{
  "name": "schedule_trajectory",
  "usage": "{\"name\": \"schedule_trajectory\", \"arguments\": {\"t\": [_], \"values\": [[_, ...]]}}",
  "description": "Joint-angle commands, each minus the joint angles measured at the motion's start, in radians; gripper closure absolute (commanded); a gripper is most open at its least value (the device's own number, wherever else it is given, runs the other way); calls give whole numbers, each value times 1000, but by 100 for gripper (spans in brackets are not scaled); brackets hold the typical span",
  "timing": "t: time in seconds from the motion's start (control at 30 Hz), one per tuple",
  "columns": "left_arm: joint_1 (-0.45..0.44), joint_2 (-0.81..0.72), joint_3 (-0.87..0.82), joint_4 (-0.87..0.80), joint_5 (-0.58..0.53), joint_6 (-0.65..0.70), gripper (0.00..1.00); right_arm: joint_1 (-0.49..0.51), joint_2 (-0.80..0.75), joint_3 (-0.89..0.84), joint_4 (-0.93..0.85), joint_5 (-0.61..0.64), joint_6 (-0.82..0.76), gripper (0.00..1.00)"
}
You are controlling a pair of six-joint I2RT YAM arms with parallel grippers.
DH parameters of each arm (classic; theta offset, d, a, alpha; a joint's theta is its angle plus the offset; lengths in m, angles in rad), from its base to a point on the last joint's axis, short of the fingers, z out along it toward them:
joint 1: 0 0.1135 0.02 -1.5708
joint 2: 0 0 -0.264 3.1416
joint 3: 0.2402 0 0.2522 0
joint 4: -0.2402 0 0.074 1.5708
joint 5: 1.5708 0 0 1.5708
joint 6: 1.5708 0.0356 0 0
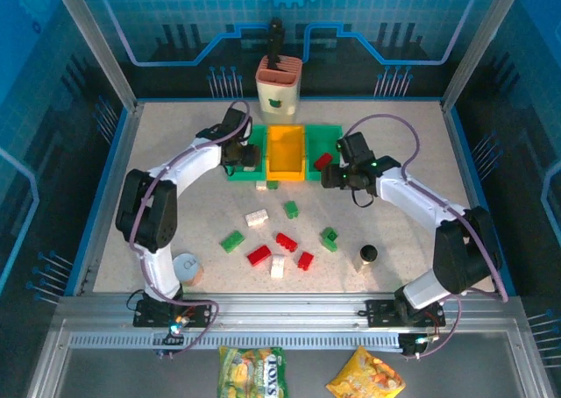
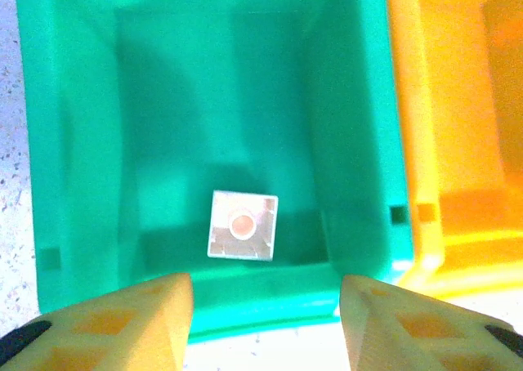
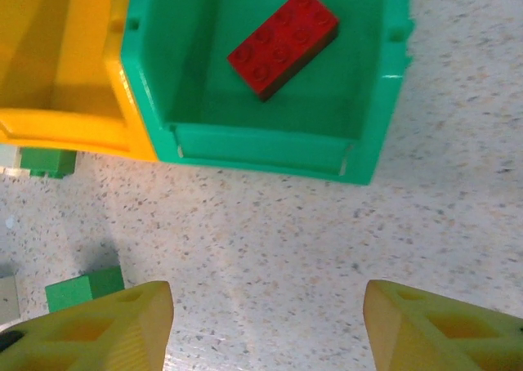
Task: Sort the legos into containers by color
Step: Move the container to the top-center of the table.
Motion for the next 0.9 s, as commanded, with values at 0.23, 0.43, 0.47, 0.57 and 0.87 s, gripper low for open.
{"name": "schedule_trajectory", "arguments": {"t": [0.23,0.43,0.47,0.57,0.87], "values": [[-11,-124,-221,45,179,-92,57,70,150,74,73,-84,30,44],[-12,-107,-260,88,188,-101,64,71,228,92,112,-106,40,52],[-11,-102,-258,94,181,-100,64,69,238,98,114,-103,38,52],[-9,-85,-249,105,156,-100,66,58,265,110,117,-105,35,52],[4,-6,-177,98,127,-78,67,12,331,155,126,-128,29,59]]}}
